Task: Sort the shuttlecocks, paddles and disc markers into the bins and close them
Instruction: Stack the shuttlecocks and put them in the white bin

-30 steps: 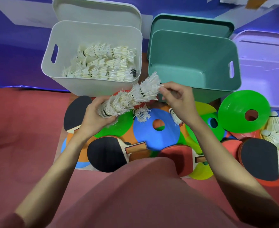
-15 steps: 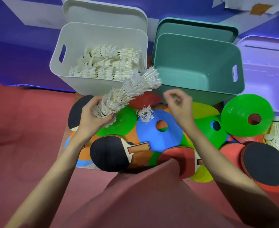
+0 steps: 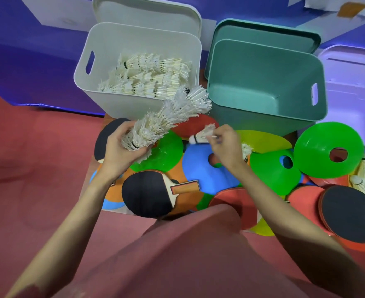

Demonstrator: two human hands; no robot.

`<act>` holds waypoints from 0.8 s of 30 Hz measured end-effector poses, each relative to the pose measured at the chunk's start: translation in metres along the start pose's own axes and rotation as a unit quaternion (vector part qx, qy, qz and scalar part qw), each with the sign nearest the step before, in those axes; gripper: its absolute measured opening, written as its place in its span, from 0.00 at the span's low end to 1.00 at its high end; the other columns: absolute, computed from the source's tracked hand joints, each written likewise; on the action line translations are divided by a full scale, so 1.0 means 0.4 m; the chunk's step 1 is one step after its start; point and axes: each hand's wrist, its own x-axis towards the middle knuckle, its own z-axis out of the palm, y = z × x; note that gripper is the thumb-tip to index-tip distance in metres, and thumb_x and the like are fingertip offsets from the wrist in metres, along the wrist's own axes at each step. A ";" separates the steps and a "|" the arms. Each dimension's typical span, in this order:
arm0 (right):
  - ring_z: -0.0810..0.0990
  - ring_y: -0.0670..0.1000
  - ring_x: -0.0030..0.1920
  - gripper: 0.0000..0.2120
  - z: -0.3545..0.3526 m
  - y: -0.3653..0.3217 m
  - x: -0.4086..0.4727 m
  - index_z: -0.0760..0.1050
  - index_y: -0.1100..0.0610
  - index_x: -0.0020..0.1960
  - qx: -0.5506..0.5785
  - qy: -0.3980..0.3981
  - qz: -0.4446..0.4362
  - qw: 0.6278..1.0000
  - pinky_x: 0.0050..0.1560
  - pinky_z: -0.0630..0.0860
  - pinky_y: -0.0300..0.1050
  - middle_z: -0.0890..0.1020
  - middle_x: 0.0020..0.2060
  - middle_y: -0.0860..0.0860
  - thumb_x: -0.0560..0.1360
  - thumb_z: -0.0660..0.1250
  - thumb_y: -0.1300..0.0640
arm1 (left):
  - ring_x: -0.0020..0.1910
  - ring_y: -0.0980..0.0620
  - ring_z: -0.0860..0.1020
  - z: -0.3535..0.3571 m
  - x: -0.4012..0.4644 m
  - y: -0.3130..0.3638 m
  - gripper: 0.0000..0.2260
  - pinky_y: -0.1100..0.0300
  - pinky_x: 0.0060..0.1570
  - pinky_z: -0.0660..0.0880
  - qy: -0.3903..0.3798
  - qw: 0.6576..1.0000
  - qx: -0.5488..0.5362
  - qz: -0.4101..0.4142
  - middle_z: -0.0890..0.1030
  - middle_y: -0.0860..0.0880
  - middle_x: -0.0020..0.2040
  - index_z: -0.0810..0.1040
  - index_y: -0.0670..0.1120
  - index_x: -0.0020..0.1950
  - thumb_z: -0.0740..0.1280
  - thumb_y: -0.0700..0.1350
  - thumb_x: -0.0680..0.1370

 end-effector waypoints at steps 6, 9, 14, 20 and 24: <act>0.63 0.40 0.30 0.14 -0.190 -0.050 0.014 0.67 0.55 0.33 0.231 0.181 0.005 0.956 0.32 0.61 0.38 0.65 0.28 0.48 0.76 0.65 0.62 | 0.53 0.53 0.78 0.010 0.006 -0.003 0.23 0.56 0.55 0.73 -0.015 1.000 0.018 0.007 0.81 0.45 0.52 0.77 0.42 0.58 0.74 0.47 0.65; 0.69 0.46 0.34 0.09 -0.215 -0.061 0.037 0.73 0.61 0.36 0.245 0.150 -0.012 0.958 0.36 0.67 0.45 0.72 0.30 0.61 0.75 0.66 0.61 | 0.53 0.50 0.79 0.018 0.012 0.005 0.22 0.52 0.55 0.74 -0.025 0.999 0.026 0.005 0.81 0.45 0.52 0.77 0.42 0.58 0.75 0.45 0.65; 0.75 0.49 0.39 0.05 -0.204 -0.093 0.024 0.77 0.58 0.44 0.299 0.006 -0.066 0.952 0.43 0.73 0.38 0.79 0.36 0.50 0.75 0.67 0.66 | 0.56 0.51 0.77 0.021 0.026 0.022 0.24 0.52 0.56 0.74 -0.022 0.996 0.091 0.007 0.79 0.48 0.55 0.76 0.45 0.60 0.75 0.44 0.65; 0.76 0.39 0.36 0.03 -0.195 -0.130 0.043 0.77 0.61 0.45 0.334 -0.018 -0.048 0.941 0.41 0.72 0.30 0.80 0.35 0.48 0.75 0.67 0.67 | 0.60 0.47 0.70 -0.017 0.082 0.086 0.27 0.56 0.53 0.68 0.004 0.975 0.217 0.051 0.71 0.44 0.59 0.71 0.44 0.63 0.73 0.36 0.66; 0.75 0.37 0.33 0.05 -0.184 -0.168 0.086 0.76 0.59 0.42 0.353 0.003 -0.033 0.935 0.31 0.69 0.32 0.80 0.31 0.41 0.75 0.67 0.66 | 0.61 0.48 0.67 -0.057 0.140 0.145 0.27 0.61 0.55 0.65 0.002 0.966 0.252 0.062 0.66 0.42 0.59 0.68 0.44 0.65 0.68 0.35 0.66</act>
